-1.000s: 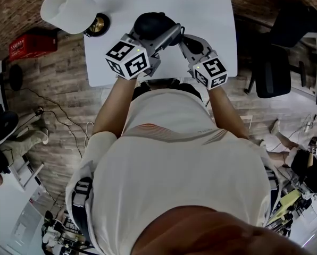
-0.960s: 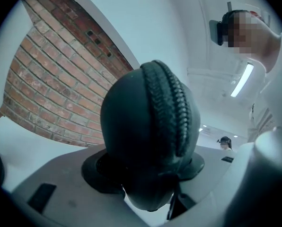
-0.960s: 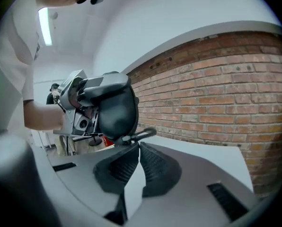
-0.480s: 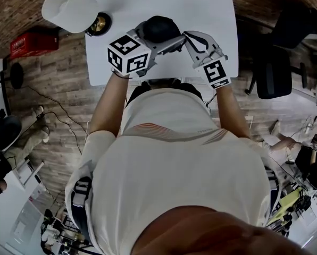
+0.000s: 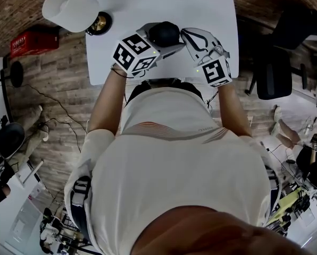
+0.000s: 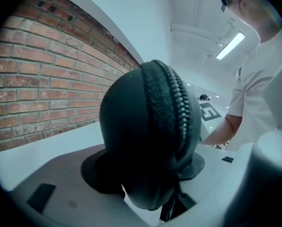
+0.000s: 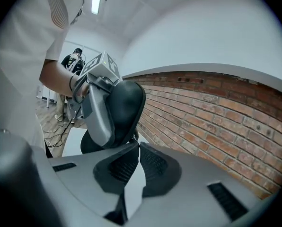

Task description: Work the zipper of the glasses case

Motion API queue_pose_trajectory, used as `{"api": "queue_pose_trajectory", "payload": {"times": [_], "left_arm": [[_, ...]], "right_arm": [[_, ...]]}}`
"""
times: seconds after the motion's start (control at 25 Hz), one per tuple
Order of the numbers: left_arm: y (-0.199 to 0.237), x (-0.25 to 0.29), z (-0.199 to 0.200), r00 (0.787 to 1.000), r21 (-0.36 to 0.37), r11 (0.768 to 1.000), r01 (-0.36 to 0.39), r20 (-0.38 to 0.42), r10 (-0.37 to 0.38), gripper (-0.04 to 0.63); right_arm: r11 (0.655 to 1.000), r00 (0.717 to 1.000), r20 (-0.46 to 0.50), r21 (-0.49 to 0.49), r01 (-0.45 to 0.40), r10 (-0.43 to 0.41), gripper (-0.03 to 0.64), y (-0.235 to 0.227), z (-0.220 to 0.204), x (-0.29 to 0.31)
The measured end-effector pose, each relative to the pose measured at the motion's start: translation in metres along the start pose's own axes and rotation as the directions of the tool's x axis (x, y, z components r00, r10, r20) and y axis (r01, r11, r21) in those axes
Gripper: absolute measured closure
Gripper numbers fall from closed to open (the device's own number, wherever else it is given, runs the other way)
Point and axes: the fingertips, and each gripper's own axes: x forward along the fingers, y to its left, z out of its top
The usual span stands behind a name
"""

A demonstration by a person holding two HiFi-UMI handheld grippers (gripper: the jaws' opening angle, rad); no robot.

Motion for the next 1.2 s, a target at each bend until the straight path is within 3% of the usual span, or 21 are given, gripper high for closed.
{"api": "queue_pose_trajectory", "payload": {"times": [0.36,0.52,0.76,0.92,1.08,1.2], "left_arm": [[0.002,0.012,-0.042,0.974,0.071,0.997,0.017,-0.228,-0.001,0.330],[0.006,0.019,-0.068,0.940,0.124,0.992,0.012,-0.339,0.031,0.329],[0.014,0.028,-0.091,0.894,0.163,0.987,-0.001,-0.442,0.073,0.329],[0.017,0.029,-0.092,0.899,0.183,0.983,-0.014,-0.428,0.092,0.329],[0.023,0.029,-0.077,0.942,0.175,0.981,-0.077,-0.311,0.130,0.327],[0.034,0.021,-0.057,0.962,0.141,0.977,-0.159,-0.200,0.186,0.327]], "right_arm": [[0.997,1.000,0.010,-0.075,-0.001,0.002,0.558,-0.003,0.011,-0.002],[0.989,1.000,0.028,-0.150,0.015,-0.011,0.555,0.000,0.016,-0.003],[0.977,1.000,0.008,-0.213,-0.009,0.011,0.552,0.008,0.013,0.000],[0.980,1.000,0.006,-0.200,-0.020,0.022,0.551,0.011,0.011,0.001],[0.991,0.999,0.047,-0.136,0.007,-0.001,0.545,0.002,0.017,0.001],[0.997,0.998,0.038,-0.049,0.054,-0.052,0.543,-0.014,0.016,0.002]]}}
